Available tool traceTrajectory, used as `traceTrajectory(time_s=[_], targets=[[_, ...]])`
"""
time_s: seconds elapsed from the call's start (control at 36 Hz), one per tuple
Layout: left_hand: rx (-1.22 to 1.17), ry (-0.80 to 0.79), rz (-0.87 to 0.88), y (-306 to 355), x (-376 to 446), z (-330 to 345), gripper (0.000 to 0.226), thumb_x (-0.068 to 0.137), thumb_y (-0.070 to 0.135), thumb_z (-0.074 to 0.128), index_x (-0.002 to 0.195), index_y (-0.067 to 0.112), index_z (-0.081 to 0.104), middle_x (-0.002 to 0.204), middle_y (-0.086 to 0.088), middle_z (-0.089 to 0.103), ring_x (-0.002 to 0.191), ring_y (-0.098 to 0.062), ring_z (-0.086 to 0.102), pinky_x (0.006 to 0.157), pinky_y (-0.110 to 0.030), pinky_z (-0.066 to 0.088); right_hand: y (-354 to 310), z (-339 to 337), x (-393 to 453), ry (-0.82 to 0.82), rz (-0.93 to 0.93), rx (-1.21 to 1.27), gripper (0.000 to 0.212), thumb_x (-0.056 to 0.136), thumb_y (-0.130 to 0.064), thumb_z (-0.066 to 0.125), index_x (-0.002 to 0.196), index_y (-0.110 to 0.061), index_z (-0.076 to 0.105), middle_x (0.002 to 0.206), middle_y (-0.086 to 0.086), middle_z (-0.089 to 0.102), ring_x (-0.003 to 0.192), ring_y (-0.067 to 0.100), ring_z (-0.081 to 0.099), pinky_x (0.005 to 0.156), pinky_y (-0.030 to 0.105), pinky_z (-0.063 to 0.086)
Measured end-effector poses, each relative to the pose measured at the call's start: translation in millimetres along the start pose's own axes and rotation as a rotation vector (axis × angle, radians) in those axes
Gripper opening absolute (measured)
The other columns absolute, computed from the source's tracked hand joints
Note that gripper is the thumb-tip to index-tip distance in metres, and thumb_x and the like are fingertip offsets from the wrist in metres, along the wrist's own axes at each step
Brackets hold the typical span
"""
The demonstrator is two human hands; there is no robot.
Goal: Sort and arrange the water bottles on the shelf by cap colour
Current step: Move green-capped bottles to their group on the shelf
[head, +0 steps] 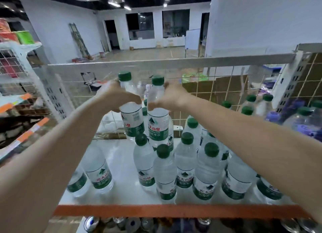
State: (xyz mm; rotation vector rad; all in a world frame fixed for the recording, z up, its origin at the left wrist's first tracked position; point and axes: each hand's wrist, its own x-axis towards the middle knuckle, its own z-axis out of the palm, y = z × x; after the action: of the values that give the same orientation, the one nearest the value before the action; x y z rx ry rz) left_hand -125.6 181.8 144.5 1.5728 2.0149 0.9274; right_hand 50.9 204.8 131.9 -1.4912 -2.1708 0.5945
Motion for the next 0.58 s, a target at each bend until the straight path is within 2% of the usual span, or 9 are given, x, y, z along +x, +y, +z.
traceTrajectory(time_s=[0.11, 0.14, 0.19, 0.28, 0.36, 0.44, 0.53, 0.58], targets=[[-0.026, -0.006, -0.064, -27, 0, 21, 0.05, 0.066, 0.025, 0.084, 0.104, 0.023, 0.052, 0.094, -0.001, 0.058, 0.089, -0.021, 0.06, 0.072, -0.037, 0.059, 3, 26, 5, -0.14, 0.096, 0.009, 0.055, 0.071, -0.038, 0.082, 0.108, -0.009, 0.056, 0.109, 0.007, 0.055, 0.084, 0.02, 0.061, 0.067, 0.03, 0.059], [-0.041, -0.006, -0.08, -32, 1, 26, 0.048, 0.066, 0.024, 0.083, 0.103, 0.022, 0.052, 0.091, 0.0, 0.057, 0.089, -0.022, 0.059, 0.075, -0.038, 0.058, 3, 31, 6, -0.16, 0.122, 0.009, 0.056, 0.069, -0.038, 0.083, 0.108, -0.007, 0.057, 0.11, 0.008, 0.055, 0.083, 0.021, 0.063, 0.068, 0.031, 0.059], [-0.05, -0.005, -0.103, -44, 2, 36, 0.048, 0.065, 0.022, 0.083, 0.102, 0.021, 0.053, 0.091, -0.001, 0.058, 0.09, -0.022, 0.059, 0.076, -0.038, 0.057, 4, 40, 11, -0.193, 0.173, -0.01, 0.069, 0.065, -0.038, 0.085, 0.118, -0.004, 0.056, 0.117, 0.011, 0.055, 0.084, 0.025, 0.067, 0.071, 0.033, 0.061], [-0.043, -0.008, -0.124, -59, 3, 49, 0.056, 0.063, 0.021, 0.084, 0.109, 0.021, 0.053, 0.1, -0.004, 0.059, 0.089, -0.021, 0.057, 0.062, -0.029, 0.048, 4, 52, 14, -0.259, 0.225, -0.015, 0.079, 0.067, -0.032, 0.087, 0.13, -0.004, 0.047, 0.125, 0.014, 0.055, 0.092, 0.03, 0.067, 0.076, 0.036, 0.06], [-0.082, -0.009, -0.173, -72, 3, 61, 0.063, 0.062, 0.019, 0.085, 0.114, 0.018, 0.051, 0.098, -0.004, 0.054, 0.091, -0.025, 0.054, 0.069, -0.033, 0.051, 5, 65, 16, -0.271, 0.27, -0.009, 0.081, 0.065, -0.03, 0.088, 0.129, -0.002, 0.048, 0.124, 0.014, 0.054, 0.092, 0.03, 0.065, 0.075, 0.036, 0.06], [-0.105, -0.017, -0.196, -84, 3, 71, 0.057, 0.065, 0.013, 0.082, 0.111, 0.015, 0.047, 0.089, -0.003, 0.048, 0.093, -0.028, 0.053, 0.082, -0.042, 0.054, 8, 77, 16, -0.303, 0.289, -0.008, 0.078, 0.07, -0.029, 0.085, 0.131, -0.002, 0.046, 0.122, 0.016, 0.056, 0.092, 0.03, 0.065, 0.08, 0.038, 0.059], [-0.138, -0.039, -0.206, -94, 2, 77, 0.054, 0.063, 0.012, 0.077, 0.11, 0.015, 0.052, 0.099, -0.009, 0.06, 0.091, -0.027, 0.058, 0.072, -0.037, 0.051, 13, 87, 13, -0.336, 0.318, 0.001, 0.075, 0.077, -0.026, 0.08, 0.135, -0.001, 0.04, 0.129, 0.02, 0.051, 0.097, 0.032, 0.065, 0.085, 0.037, 0.057], [-0.15, -0.054, -0.205, -99, 1, 79, 0.049, 0.063, 0.012, 0.076, 0.106, 0.015, 0.054, 0.097, -0.008, 0.062, 0.088, -0.025, 0.058, 0.067, -0.032, 0.048, 15, 92, 11, -0.351, 0.326, 0.008, 0.069, 0.08, -0.022, 0.077, 0.134, 0.0, 0.041, 0.129, 0.021, 0.05, 0.099, 0.034, 0.063, 0.083, 0.036, 0.056]])
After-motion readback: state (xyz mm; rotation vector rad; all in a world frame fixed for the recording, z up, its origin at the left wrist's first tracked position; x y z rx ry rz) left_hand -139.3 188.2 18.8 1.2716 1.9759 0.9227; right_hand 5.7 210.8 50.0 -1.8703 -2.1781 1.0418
